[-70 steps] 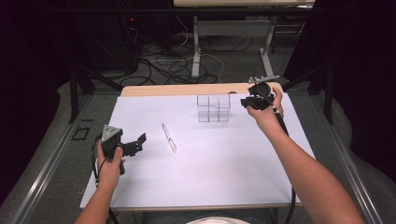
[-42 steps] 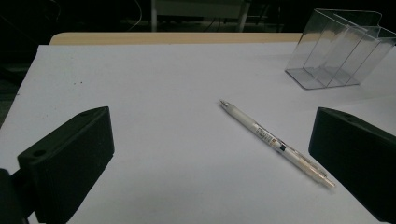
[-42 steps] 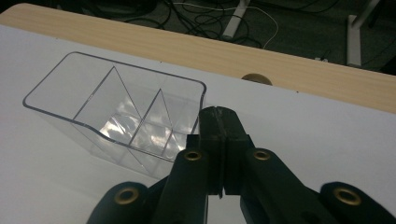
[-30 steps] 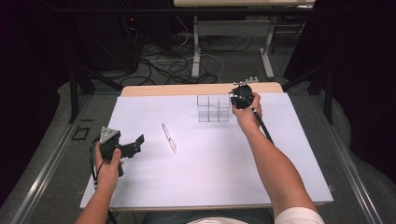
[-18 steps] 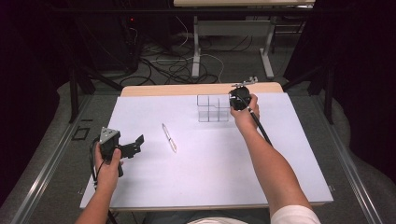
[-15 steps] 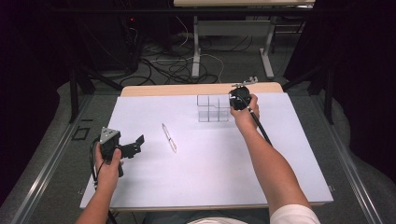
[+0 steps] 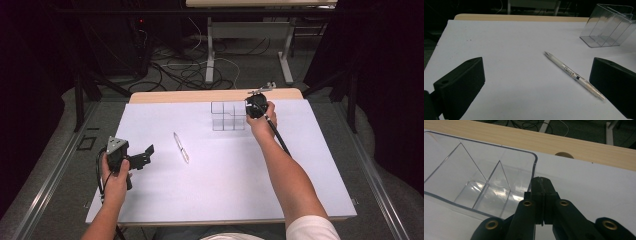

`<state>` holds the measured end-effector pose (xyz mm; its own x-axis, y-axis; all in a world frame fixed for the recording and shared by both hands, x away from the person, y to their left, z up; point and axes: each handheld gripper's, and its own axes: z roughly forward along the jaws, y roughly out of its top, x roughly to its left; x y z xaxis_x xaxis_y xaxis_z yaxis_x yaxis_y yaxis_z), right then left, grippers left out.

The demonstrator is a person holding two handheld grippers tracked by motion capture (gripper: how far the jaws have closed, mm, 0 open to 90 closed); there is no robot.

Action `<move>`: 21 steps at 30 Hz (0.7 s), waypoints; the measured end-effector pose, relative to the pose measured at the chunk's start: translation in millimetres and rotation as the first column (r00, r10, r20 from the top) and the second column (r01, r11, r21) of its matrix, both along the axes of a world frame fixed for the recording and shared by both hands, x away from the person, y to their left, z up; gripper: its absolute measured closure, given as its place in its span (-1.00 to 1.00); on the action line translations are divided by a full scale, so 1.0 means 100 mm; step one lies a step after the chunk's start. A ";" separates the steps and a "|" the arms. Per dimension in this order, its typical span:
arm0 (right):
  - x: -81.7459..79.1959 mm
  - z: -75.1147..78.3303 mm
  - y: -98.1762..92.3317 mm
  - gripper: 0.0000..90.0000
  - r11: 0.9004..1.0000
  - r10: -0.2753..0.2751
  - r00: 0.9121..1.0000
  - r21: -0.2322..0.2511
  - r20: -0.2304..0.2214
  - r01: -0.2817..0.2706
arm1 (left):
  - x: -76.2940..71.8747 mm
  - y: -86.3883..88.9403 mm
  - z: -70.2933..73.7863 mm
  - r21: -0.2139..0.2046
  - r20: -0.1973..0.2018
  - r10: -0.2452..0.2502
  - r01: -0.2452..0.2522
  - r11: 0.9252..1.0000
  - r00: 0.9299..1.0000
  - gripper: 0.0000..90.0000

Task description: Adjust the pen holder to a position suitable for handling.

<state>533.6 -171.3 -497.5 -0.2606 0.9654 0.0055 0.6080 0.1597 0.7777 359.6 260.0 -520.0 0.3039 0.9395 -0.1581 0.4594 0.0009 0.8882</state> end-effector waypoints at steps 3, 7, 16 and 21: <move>0.00 0.00 0.00 1.00 1.000 -0.004 1.000 0.005 0.003 0.004 | 0.00 0.00 0.00 0.000 -0.003 -0.001 0.001 1.000 1.000 -1.00; 0.00 0.00 0.01 1.00 1.000 -0.009 1.000 0.006 0.004 0.009 | 0.00 -0.01 0.00 -0.001 -0.004 0.001 -0.001 1.000 1.000 -1.00; -0.02 -0.02 0.12 1.00 1.000 0.016 1.000 0.013 0.017 -0.016 | 0.00 -0.01 -0.01 0.001 -0.007 -0.002 0.002 1.000 1.000 -1.00; -0.02 -0.02 0.19 1.00 0.999 0.026 1.000 0.021 0.012 -0.026 | 0.01 -0.01 -0.01 0.002 -0.006 -0.003 0.003 1.000 1.000 -1.00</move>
